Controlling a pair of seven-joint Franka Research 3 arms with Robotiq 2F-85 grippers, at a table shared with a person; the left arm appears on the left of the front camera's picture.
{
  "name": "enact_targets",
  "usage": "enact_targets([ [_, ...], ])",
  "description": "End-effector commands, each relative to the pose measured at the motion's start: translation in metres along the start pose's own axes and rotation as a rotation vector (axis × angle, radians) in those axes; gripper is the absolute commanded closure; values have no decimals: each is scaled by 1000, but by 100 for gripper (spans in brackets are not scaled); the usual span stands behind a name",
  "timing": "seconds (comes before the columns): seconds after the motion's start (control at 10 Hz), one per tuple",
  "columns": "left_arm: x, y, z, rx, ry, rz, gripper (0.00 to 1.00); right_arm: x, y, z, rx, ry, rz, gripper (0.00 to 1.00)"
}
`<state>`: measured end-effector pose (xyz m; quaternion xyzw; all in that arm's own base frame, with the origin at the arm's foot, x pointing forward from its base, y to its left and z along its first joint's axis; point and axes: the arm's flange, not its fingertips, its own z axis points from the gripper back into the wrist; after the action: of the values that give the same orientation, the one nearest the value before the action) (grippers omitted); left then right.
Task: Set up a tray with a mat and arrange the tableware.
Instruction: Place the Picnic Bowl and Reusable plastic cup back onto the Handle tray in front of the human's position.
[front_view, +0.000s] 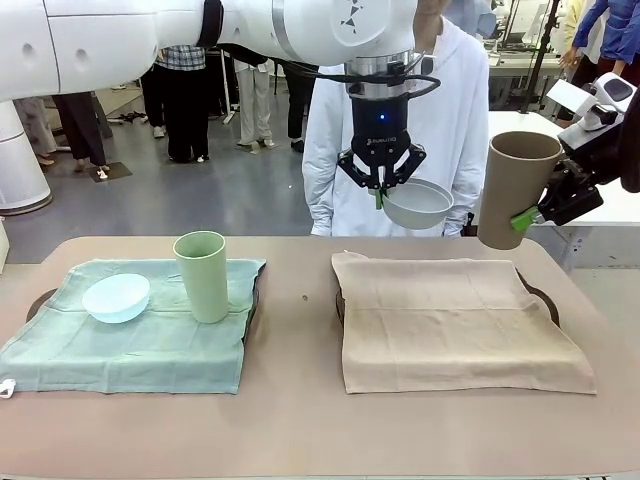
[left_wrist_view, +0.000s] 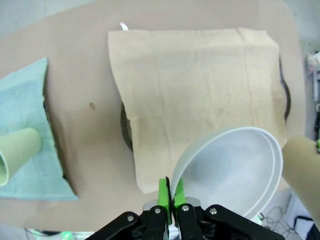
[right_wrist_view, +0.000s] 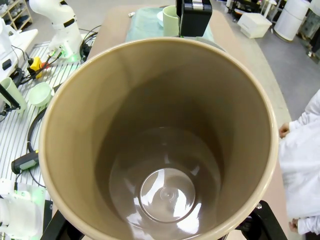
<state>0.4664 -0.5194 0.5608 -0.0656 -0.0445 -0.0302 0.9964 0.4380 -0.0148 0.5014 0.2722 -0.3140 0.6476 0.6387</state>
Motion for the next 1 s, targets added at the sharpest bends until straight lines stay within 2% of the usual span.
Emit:
enact_targets([
  [0.0, 10, 3, -39, -37, 1, -11, 96, -28, -17, -19, 4, -31, 8, 19],
  [0.1, 13, 0, -60, -2, -17, -39, 96, -42, -23, -31, 0, -31, -3, 19],
  [0.5, 24, -5, -137, -47, 39, -105, 96, -97, -40, -88, 34, -33, -31, 19],
  [0.9, 25, 2, -166, -68, 58, -122, 96, -127, -48, -101, 19, -88, -43, 19],
])
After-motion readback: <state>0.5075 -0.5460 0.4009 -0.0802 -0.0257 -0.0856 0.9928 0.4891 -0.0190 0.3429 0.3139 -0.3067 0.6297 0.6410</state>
